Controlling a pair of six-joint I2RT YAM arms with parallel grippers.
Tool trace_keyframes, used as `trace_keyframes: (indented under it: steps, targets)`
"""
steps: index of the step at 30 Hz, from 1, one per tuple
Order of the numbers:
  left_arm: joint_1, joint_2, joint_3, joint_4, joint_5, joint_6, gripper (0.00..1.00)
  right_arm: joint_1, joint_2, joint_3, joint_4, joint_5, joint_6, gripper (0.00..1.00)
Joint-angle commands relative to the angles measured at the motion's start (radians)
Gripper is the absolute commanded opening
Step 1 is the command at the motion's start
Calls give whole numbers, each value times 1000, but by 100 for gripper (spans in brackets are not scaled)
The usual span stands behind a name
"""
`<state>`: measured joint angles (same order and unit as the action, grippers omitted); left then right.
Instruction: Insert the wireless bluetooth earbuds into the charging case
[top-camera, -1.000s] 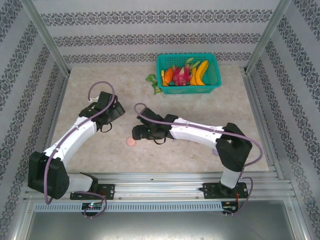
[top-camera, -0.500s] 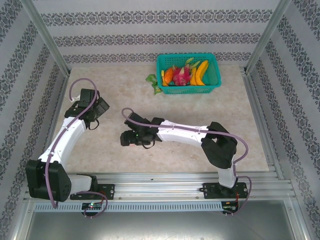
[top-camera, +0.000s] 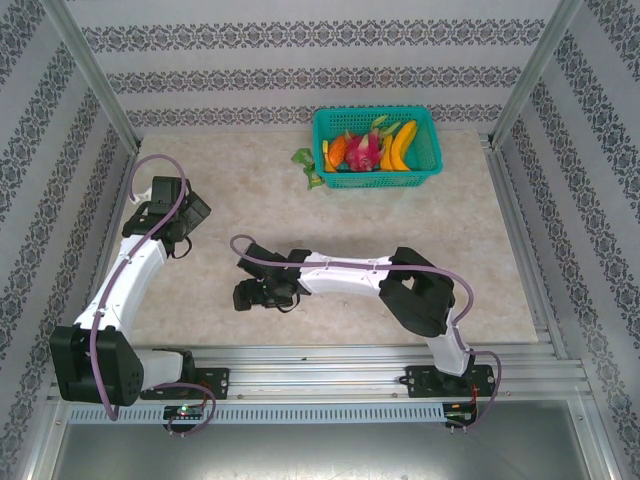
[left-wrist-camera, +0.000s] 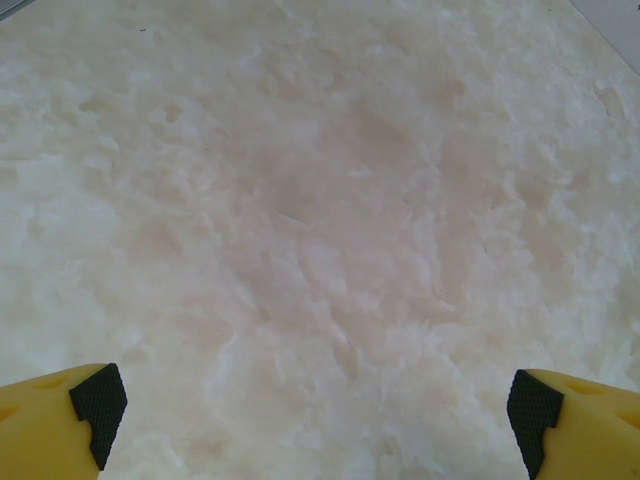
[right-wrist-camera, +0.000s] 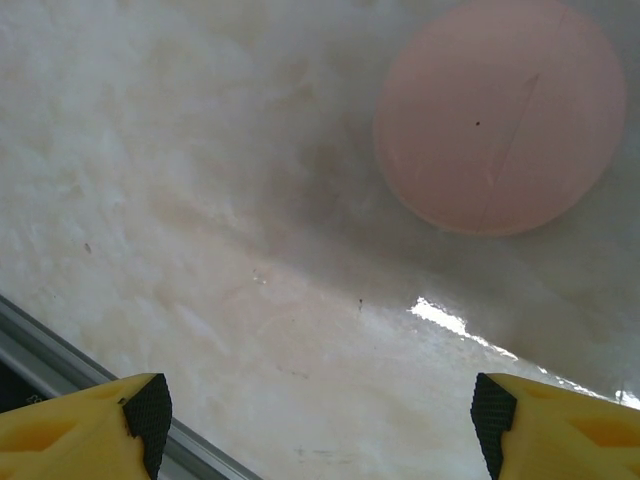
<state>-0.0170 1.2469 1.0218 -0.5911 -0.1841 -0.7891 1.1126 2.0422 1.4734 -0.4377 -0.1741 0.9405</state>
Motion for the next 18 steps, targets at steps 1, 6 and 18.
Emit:
trace_keyframes:
  steps: [1, 6, 18]
  targets:
    - [17, -15, 9, -1, 18, -3, 100, -2, 34, 51, 8, -5, 7, 81]
    - [17, -6, 16, -13, 38, 1, 100, -23, 60, 76, 11, -8, 12, 81]
    - [17, -16, 0, -19, 59, 8, 100, -77, 111, 129, 24, -24, 41, 81]
